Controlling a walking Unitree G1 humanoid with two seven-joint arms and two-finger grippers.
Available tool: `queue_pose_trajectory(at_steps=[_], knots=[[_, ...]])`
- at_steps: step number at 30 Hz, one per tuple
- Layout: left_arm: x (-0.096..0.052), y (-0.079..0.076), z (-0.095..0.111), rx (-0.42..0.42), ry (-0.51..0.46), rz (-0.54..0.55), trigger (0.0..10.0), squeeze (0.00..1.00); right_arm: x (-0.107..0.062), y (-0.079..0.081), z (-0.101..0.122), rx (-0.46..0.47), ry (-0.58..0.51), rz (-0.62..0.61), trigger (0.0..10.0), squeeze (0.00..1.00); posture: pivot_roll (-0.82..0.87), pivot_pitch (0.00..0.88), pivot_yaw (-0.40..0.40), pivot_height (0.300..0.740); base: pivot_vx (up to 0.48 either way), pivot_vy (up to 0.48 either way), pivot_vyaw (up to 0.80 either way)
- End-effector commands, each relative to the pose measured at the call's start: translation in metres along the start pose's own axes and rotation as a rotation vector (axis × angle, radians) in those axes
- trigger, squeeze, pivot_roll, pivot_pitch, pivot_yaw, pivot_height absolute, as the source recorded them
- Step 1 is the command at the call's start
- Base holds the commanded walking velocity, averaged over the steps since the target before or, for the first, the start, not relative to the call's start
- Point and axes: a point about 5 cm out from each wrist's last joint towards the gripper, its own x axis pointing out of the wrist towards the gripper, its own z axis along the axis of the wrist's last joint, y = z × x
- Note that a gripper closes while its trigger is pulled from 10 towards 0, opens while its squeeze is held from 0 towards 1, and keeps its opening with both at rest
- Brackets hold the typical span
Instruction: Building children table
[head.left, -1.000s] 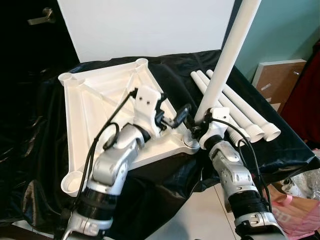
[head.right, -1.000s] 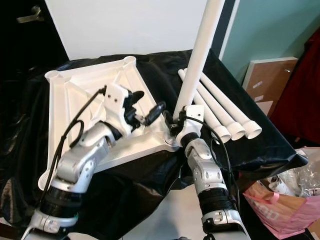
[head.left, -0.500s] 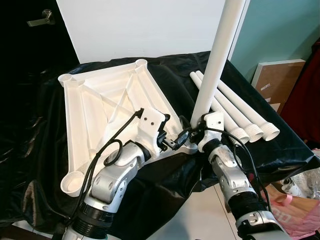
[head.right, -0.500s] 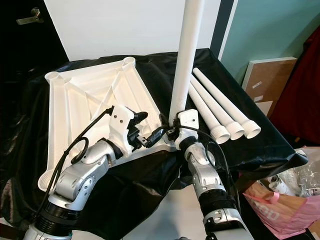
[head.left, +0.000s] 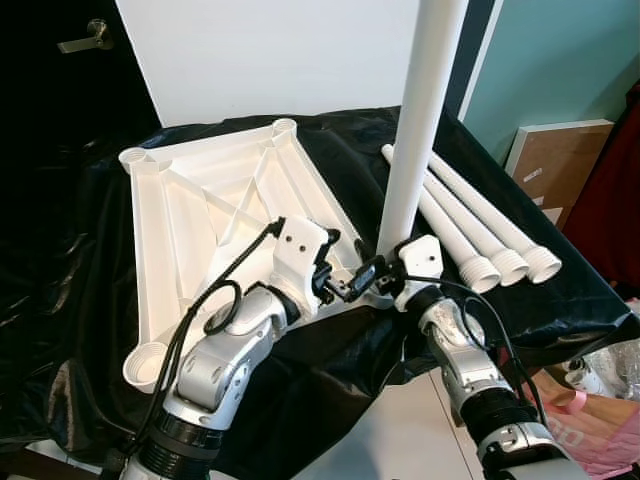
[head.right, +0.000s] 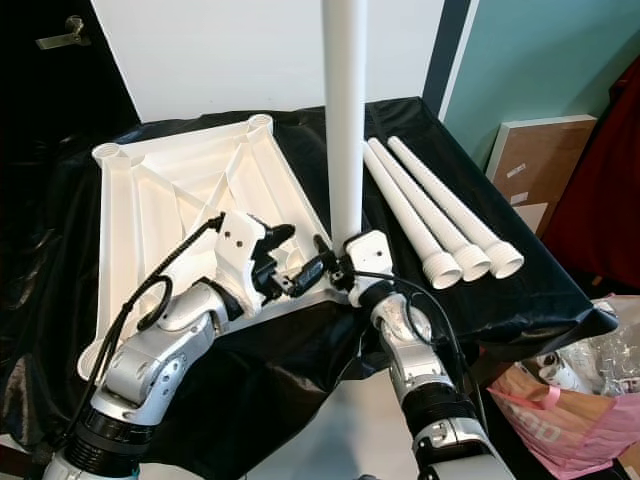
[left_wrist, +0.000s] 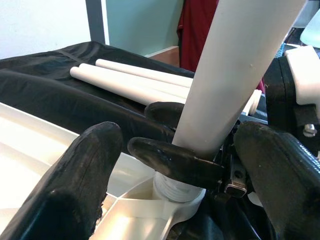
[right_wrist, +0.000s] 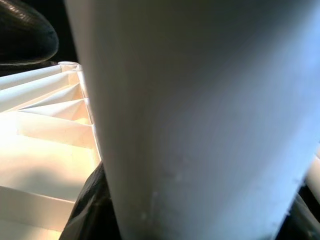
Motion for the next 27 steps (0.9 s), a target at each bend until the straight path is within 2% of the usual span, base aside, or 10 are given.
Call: queue_pose_trajectory(at_steps=[1,9,11,21,27], knots=[[0.000,-0.006,-0.001,0.001,0.014,-0.085,10.0,0.00,-0.011,0.004,-0.018,0.004,0.091,0.021,10.0,0.00,0.00,0.042,0.001,0.740,0.000,0.000,0.00],[-0.001,-0.006,0.000,-0.004,0.013,-0.081,10.0,0.00,-0.013,0.005,-0.025,0.020,0.110,0.018,10.0,0.00,0.00,0.050,0.003,0.740,0.000,0.000,0.00],[-0.002,-0.006,0.001,-0.002,0.012,-0.080,10.0,0.00,-0.014,0.005,-0.028,0.070,0.116,0.005,10.0,0.00,0.00,0.055,0.005,0.740,0.000,0.000,0.00],[-0.001,-0.006,0.002,-0.005,0.010,-0.080,10.0,0.00,-0.013,0.006,-0.036,0.132,0.169,-0.013,10.0,0.00,0.00,0.060,0.007,0.740,0.000,0.000,0.00],[-0.002,-0.006,0.003,-0.005,0.010,-0.078,10.0,0.00,-0.012,0.007,-0.041,0.222,0.219,-0.049,10.0,0.00,0.00,0.067,0.007,0.740,0.000,0.000,0.00]])
